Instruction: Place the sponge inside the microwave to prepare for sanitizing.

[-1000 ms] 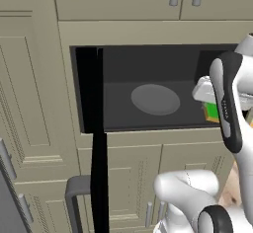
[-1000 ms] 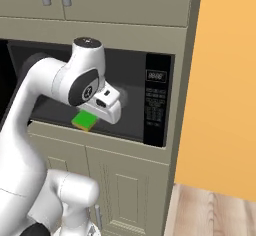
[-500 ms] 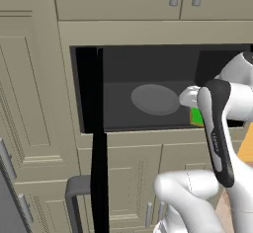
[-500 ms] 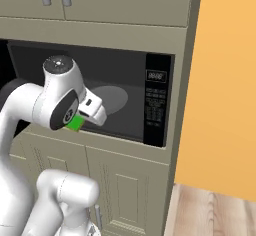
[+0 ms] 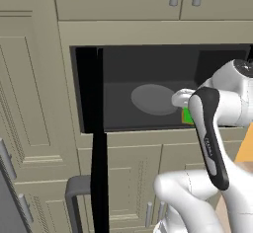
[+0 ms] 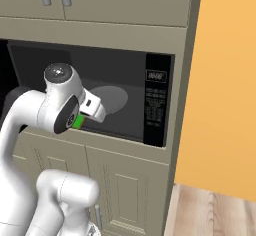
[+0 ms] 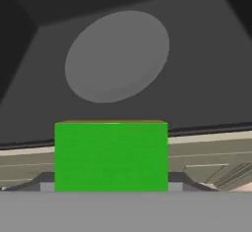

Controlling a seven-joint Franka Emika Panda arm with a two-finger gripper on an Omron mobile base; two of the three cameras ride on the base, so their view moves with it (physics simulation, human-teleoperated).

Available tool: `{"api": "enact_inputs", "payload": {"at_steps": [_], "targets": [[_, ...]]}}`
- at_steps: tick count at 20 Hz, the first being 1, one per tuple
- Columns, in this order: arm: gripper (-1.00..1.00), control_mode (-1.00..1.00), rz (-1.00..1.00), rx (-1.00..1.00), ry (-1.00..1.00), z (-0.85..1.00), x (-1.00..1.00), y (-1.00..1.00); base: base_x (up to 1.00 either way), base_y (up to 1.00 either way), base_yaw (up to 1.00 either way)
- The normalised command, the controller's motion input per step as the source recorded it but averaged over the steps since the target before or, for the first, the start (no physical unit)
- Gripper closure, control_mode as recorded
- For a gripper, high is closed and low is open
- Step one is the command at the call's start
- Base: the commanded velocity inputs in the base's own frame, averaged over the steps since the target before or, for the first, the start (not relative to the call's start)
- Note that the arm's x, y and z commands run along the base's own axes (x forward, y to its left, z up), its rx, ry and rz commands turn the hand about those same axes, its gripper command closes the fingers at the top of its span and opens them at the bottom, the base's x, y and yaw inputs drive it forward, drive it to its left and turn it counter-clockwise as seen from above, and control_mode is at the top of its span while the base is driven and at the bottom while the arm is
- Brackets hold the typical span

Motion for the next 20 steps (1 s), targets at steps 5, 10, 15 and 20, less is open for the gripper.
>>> {"api": "enact_inputs", "payload": {"at_steps": [5,10,15,20], "targets": [[1.00,-1.00,0.04,-0.09,-0.13,-0.04,0.32,0.15,0.00,0.00,0.00],[1.00,-1.00,0.00,-0.10,-0.07,-0.07,0.48,0.18,0.00,0.00,0.00],[1.00,-1.00,0.00,-0.05,-0.03,-0.10,0.51,0.07,0.00,0.00,0.00],[1.00,-1.00,0.01,-0.01,0.00,-0.11,0.54,0.00,0.00,0.00,0.00]]}}
